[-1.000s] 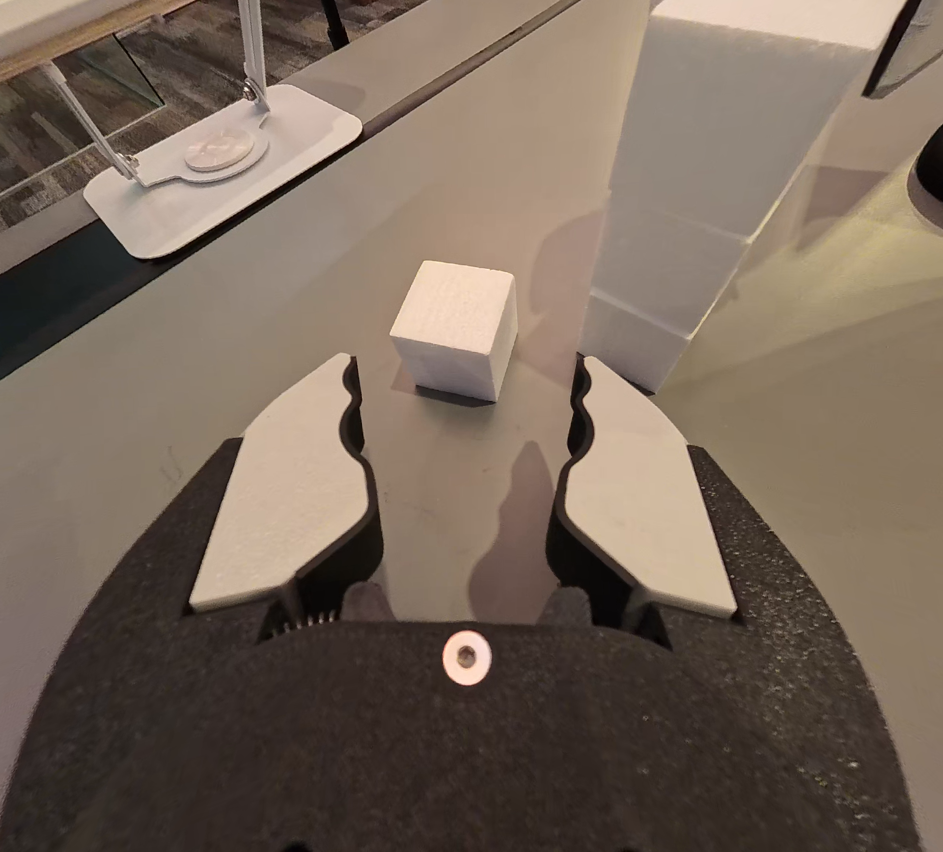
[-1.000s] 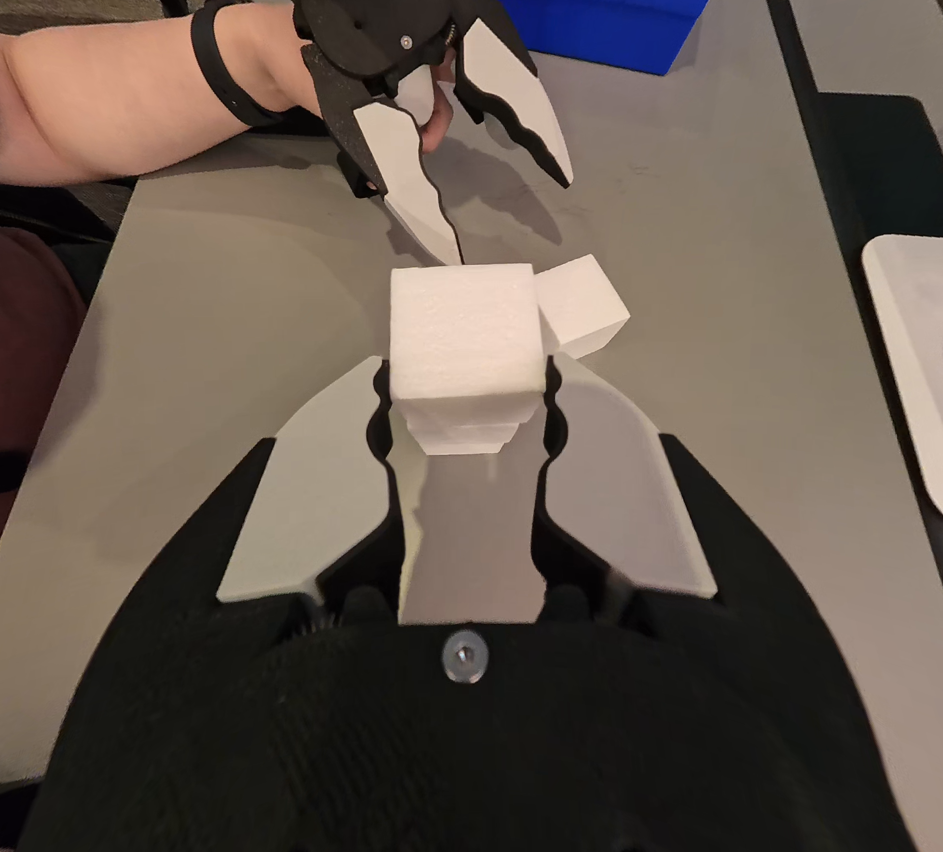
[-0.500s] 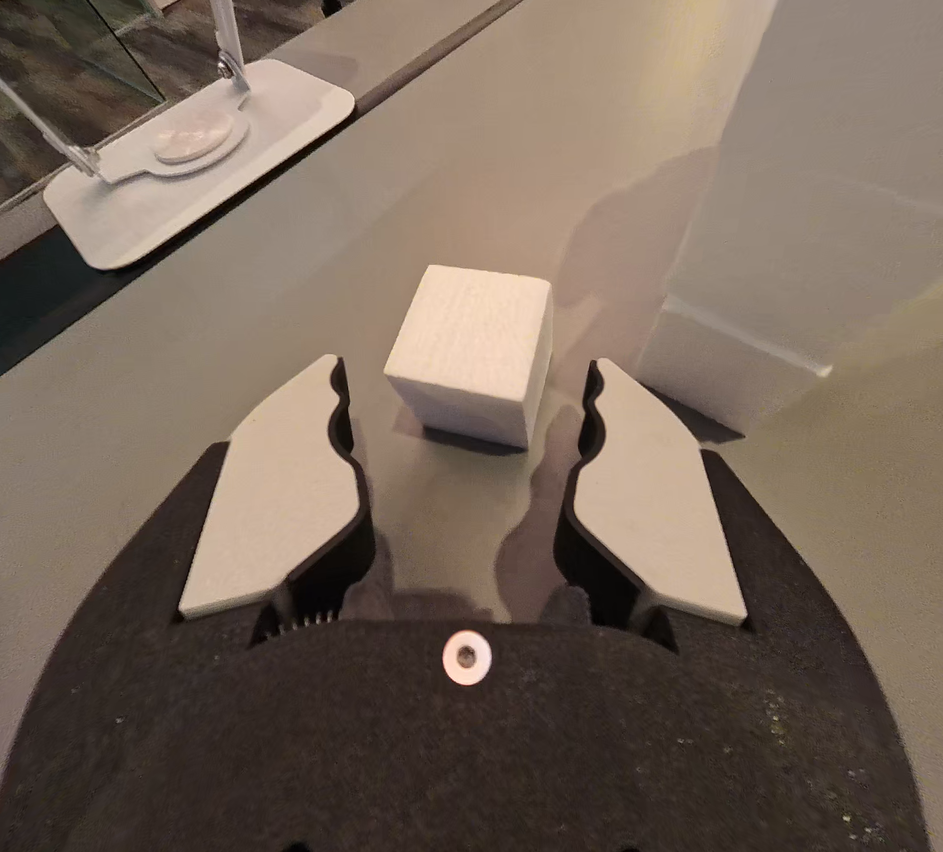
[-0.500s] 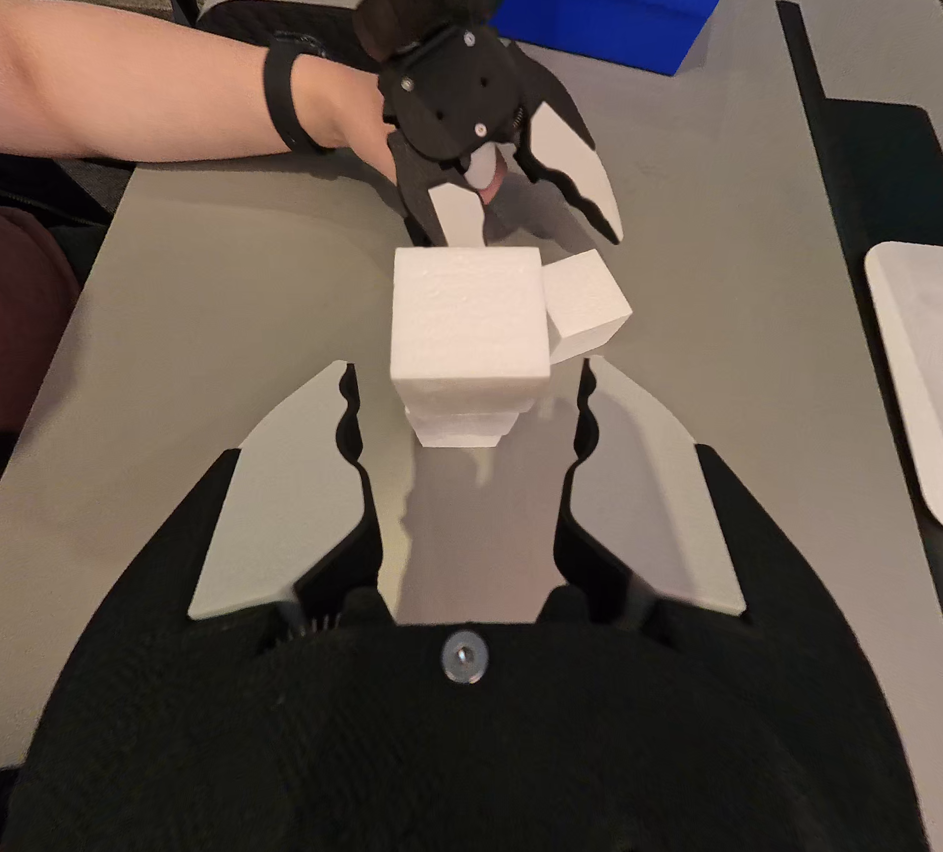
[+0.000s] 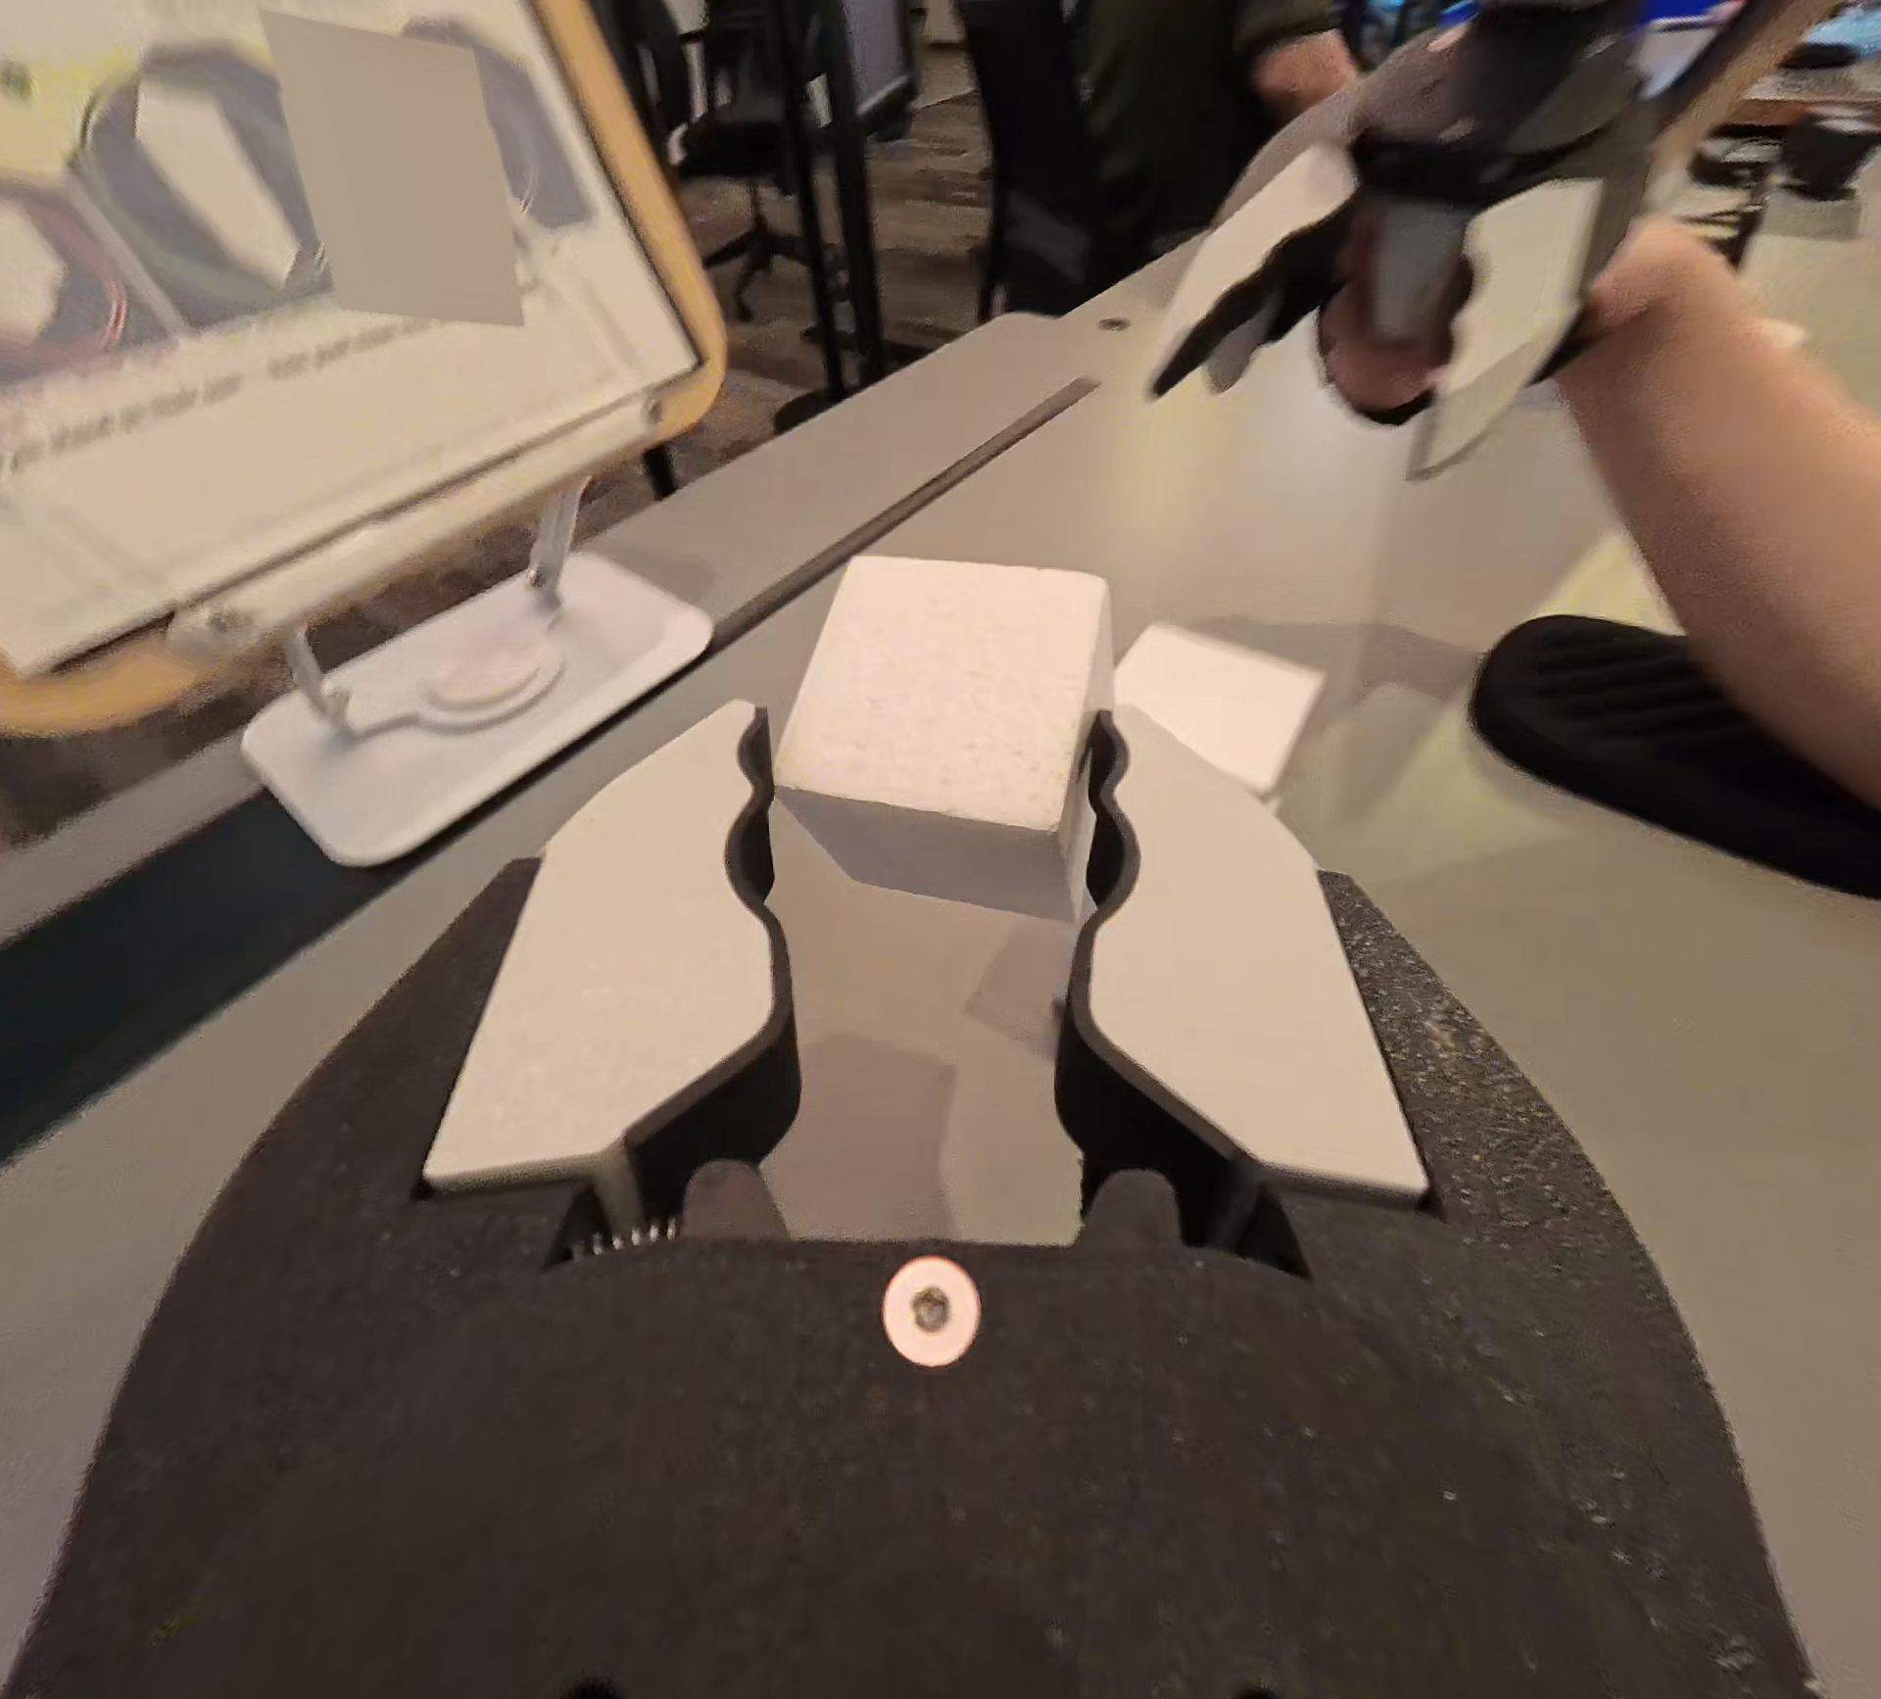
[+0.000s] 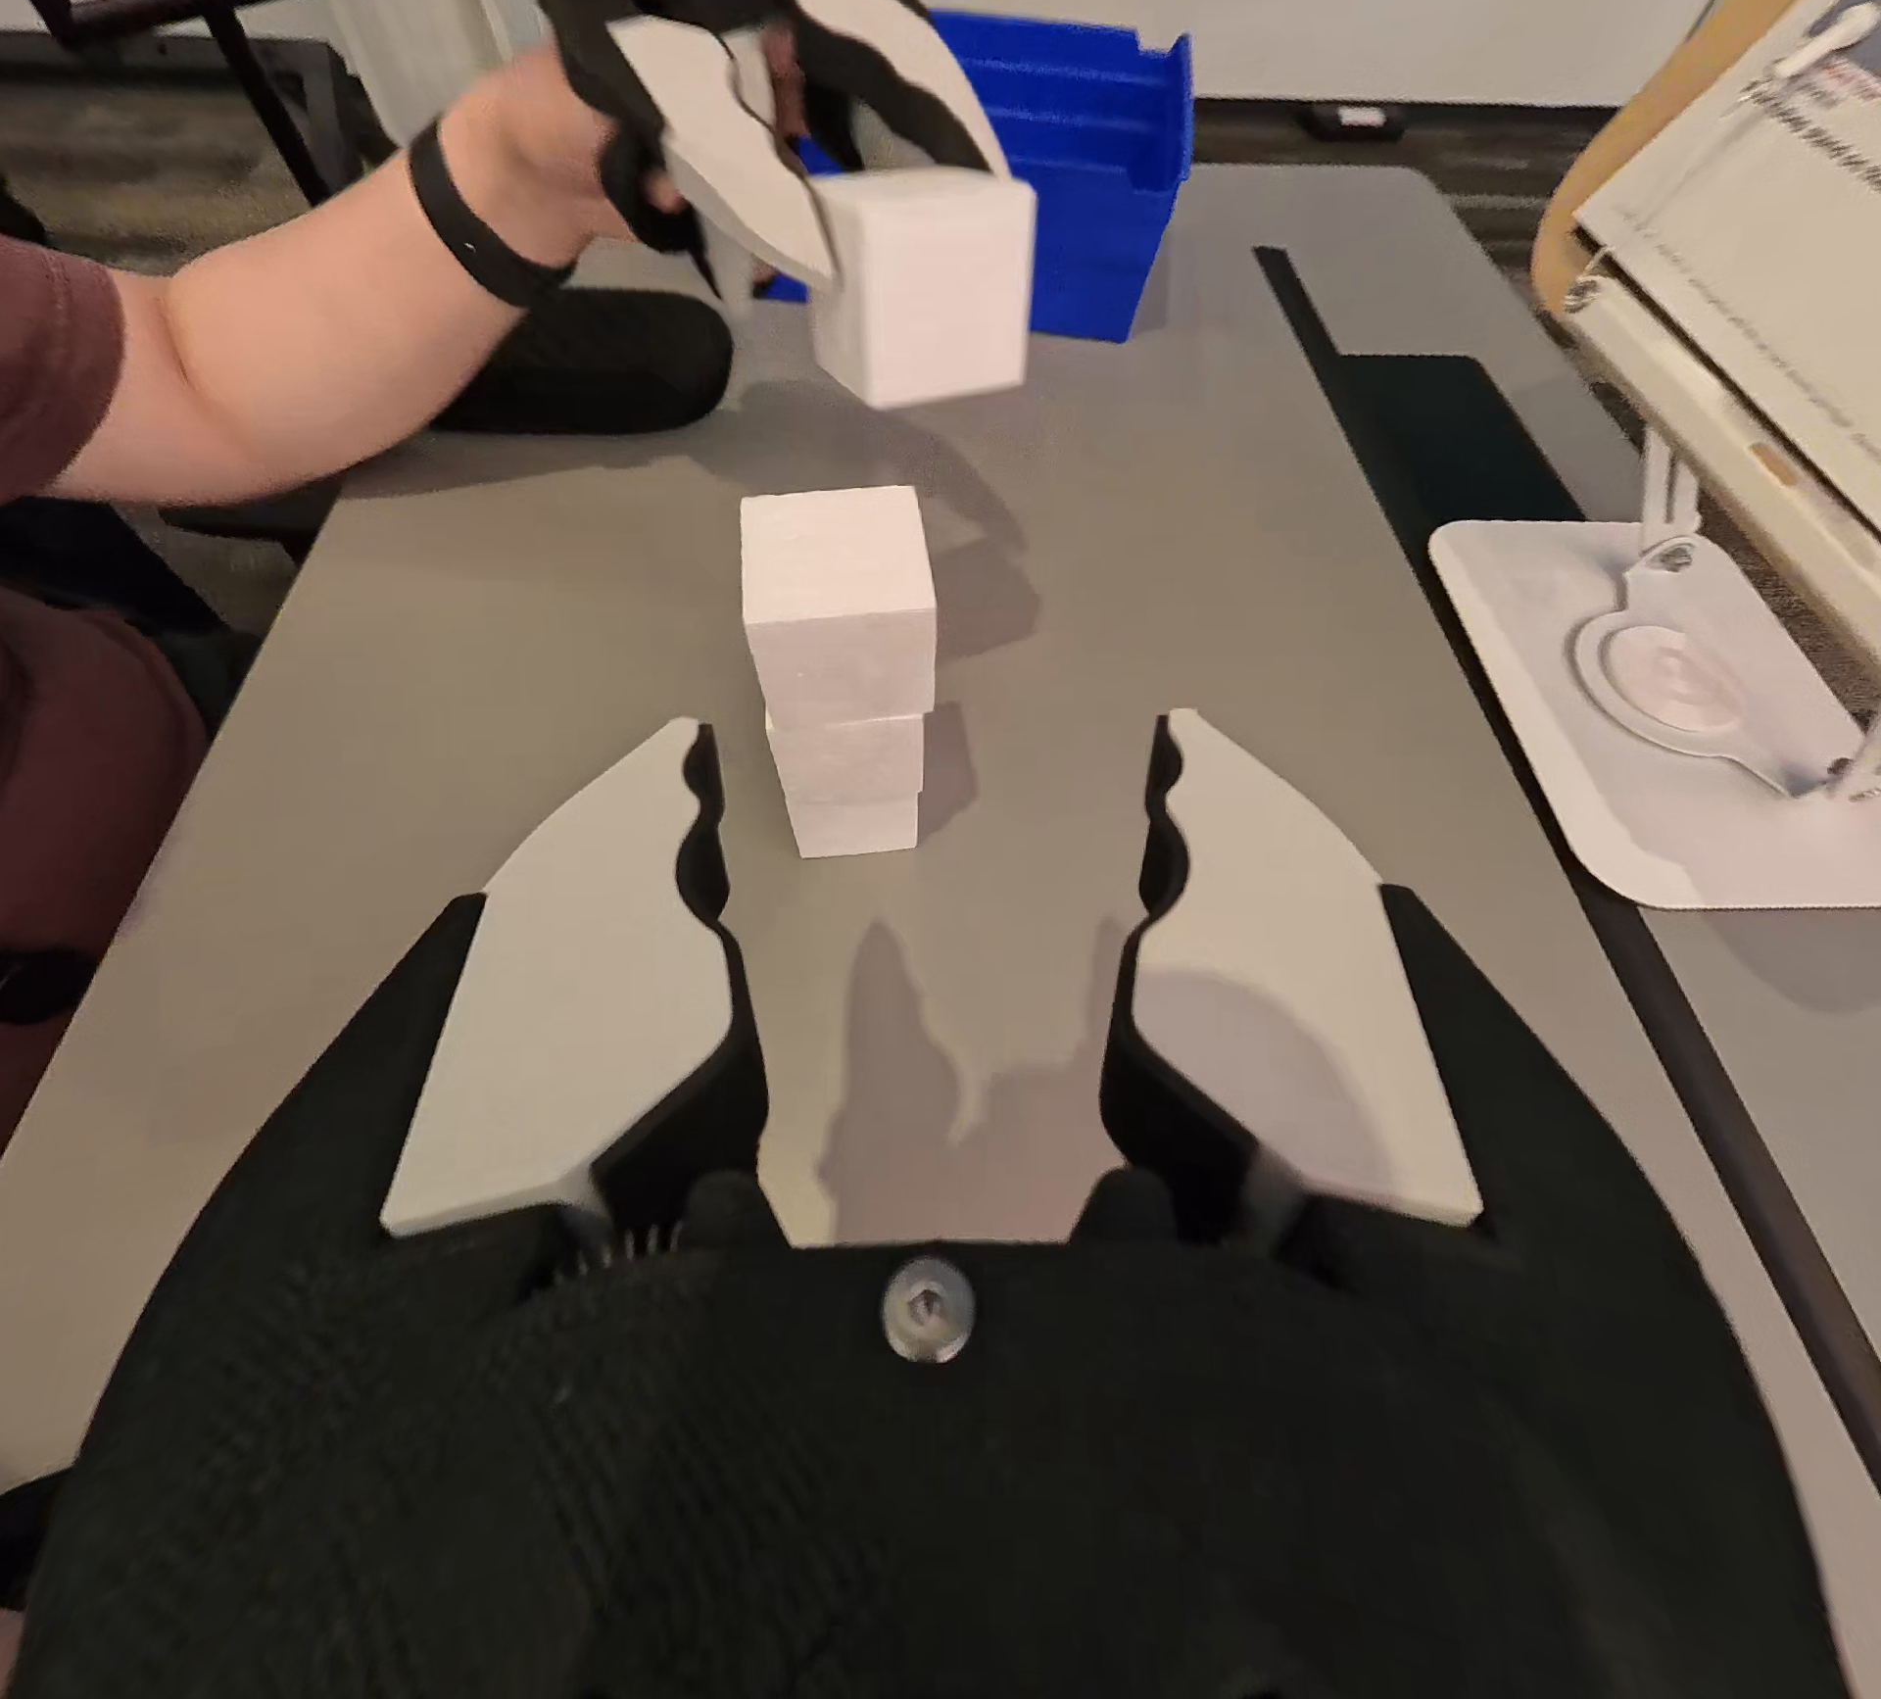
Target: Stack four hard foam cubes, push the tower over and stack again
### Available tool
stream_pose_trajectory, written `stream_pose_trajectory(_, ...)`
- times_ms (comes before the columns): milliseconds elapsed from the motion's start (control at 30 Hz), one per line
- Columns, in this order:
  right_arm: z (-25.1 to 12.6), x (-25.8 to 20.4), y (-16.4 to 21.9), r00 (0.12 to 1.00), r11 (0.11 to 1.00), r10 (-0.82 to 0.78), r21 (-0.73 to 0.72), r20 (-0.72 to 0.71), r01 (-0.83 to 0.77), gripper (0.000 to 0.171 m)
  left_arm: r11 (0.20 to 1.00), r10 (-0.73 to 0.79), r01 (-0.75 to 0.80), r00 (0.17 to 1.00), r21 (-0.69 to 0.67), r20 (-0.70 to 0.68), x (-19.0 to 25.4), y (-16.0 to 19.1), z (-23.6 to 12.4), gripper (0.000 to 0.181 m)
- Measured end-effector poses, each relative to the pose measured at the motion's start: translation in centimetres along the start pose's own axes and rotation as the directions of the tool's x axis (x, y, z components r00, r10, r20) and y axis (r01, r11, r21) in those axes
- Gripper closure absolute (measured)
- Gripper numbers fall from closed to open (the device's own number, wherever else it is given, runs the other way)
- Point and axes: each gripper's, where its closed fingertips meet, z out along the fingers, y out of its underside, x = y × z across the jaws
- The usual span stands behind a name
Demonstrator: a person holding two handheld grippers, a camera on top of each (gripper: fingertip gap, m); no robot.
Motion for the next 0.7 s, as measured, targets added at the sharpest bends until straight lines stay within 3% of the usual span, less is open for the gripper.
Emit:
stream_pose_trajectory(100,-1.2,0.5,0.3,0.999,0.999,0.03,0.026,-0.01,-0.03,0.09,0.996,0.082,-0.084,0.992,-0.02,-0.098,3.7,-3.3,1.0,0.121)
stream_pose_trajectory(233,-2.2,1.0,1.0,0.998,0.998,0.06,0.037,-0.021,-0.059,0.091,0.969,0.202,-0.222,0.965,-0.109,-0.166,6.8,-3.4,3.4,0.121)
stream_pose_trajectory(700,-2.0,1.2,2.2,0.997,0.997,0.083,0.009,-0.005,-0.083,0.091,0.951,0.206,-0.254,0.946,-0.176,-0.251,6.5,-0.4,4.9,0.121)
